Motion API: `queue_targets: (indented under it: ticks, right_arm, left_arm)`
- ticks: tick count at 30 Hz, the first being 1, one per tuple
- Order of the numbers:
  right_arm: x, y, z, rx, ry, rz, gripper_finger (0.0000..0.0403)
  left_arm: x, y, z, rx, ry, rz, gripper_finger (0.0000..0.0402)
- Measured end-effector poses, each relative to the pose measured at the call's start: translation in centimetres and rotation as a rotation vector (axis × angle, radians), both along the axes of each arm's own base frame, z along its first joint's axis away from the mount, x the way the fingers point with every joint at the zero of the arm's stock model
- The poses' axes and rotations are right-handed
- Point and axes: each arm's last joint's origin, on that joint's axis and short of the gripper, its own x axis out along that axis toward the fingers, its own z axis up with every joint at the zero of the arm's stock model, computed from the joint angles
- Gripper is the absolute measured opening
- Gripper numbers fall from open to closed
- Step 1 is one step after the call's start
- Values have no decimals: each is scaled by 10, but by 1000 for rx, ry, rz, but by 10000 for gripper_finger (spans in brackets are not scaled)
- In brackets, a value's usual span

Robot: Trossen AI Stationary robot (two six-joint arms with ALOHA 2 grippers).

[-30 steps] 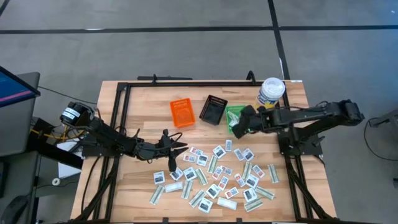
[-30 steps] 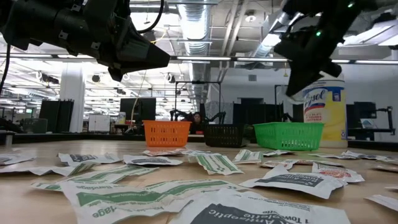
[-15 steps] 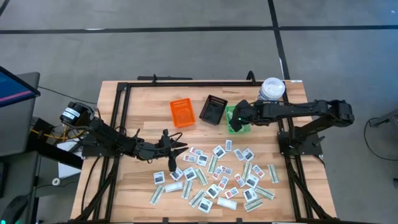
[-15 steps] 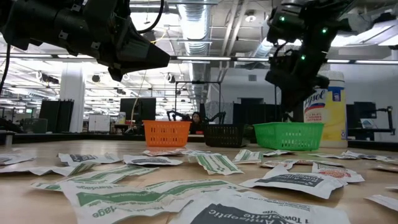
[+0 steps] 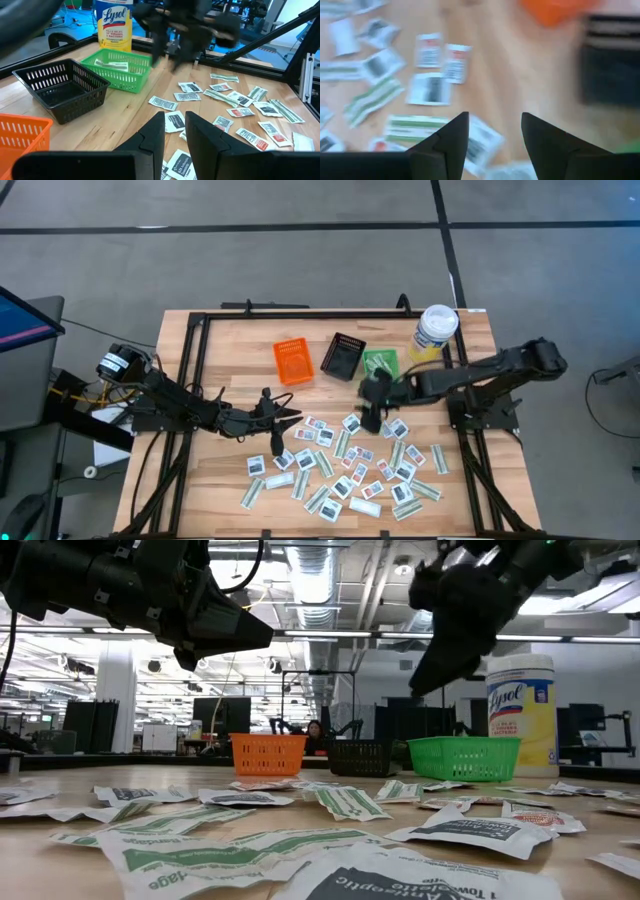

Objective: Pick & Place First Aid Supplies
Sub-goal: Put the green bandage pack into the green basket

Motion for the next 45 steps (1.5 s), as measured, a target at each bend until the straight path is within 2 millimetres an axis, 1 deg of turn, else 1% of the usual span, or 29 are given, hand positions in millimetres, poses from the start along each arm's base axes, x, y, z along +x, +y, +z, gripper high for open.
queue_targets:
  ticks: [2,5,7,9,13,15,20,23,25,31,32,33,36,39,42,45]
  right_arm:
    - [7,15,-11,-7,-4,57,176]
    - [18,33,-30,13,-14,86,174]
    - [25,40,-42,19,2,93,172]
    - [31,44,-49,10,35,101,171]
    - [43,47,-60,-22,123,108,169]
    - [50,46,-64,-32,163,100,169]
    - [59,41,-73,-34,276,84,162]
    - [65,38,-73,10,286,98,144]
    - [65,35,-73,32,292,103,122]
    - [65,29,-72,44,307,92,20]
    - [65,28,-72,47,307,91,11]
    - [65,27,-72,51,307,89,8]
    - [66,27,-70,55,317,92,17]
    - [69,28,-64,53,340,93,16]
    - [72,32,-55,44,339,117,9]
    - [75,38,-49,31,320,157,11]
  left_arm:
    - [0,0,0,0,0,0,76]
    - [0,0,0,0,0,0,76]
    - [0,0,0,0,0,0,76]
    - [0,0,0,0,0,0,76]
    - [0,0,0,0,0,0,76]
    - [0,0,0,0,0,0,76]
    - [0,0,0,0,0,0,76]
    - [0,0,0,0,0,-1,76]
    - [0,0,0,0,0,-1,76]
    - [0,0,0,0,1,-1,76]
    - [0,0,0,0,1,-1,76]
    - [0,0,0,0,1,-1,76]
    - [0,0,0,0,1,-1,76]
    - [0,0,0,0,1,-1,76]
    - [0,0,0,0,1,-1,76]
    - [0,0,0,0,2,-1,76]
